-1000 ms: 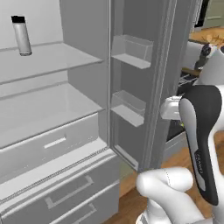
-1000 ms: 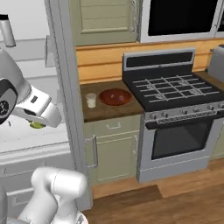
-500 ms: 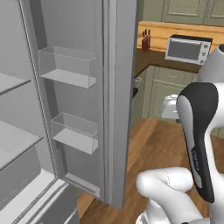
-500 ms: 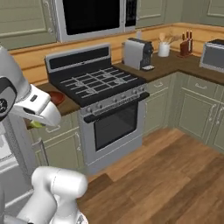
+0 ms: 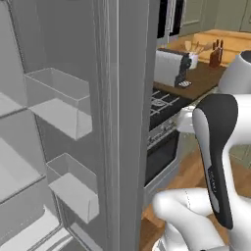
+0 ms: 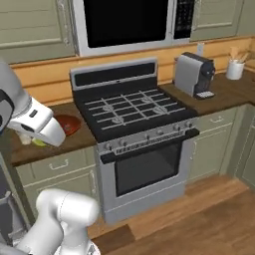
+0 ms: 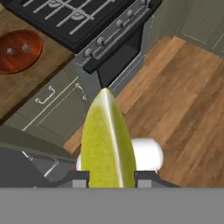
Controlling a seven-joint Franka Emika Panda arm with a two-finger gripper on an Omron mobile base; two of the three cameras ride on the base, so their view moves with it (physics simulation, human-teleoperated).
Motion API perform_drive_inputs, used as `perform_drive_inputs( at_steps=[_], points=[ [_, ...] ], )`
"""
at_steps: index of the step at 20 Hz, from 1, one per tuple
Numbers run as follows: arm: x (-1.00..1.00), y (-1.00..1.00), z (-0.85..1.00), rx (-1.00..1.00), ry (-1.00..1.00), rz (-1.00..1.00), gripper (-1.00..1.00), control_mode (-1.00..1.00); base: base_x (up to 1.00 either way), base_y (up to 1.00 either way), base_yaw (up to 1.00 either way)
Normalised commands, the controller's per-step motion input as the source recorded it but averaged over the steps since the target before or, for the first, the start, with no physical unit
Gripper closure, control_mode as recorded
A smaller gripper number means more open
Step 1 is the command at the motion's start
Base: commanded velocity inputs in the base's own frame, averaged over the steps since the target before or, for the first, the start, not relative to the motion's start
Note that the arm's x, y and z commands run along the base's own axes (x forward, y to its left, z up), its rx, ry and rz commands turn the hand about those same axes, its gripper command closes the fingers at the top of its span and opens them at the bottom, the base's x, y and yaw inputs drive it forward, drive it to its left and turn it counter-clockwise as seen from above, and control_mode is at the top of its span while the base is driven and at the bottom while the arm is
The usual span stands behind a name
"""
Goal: Grab a lemon wedge from the fridge and one ice cube from the ice bowl, and put them in the glass of lemonade.
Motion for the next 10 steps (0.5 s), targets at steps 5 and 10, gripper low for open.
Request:
perform_drive_inputs(
  at_steps=[5, 10],
  points=[
    [0.0, 0.0, 0.0, 0.0, 0.0, 0.0, 1.0, 1.0, 1.0, -0.01, 0.92],
    [0.0, 0.0, 0.0, 0.0, 0.0, 0.0, 1.0, 1.0, 0.94, -0.1, 0.91]
  ],
)
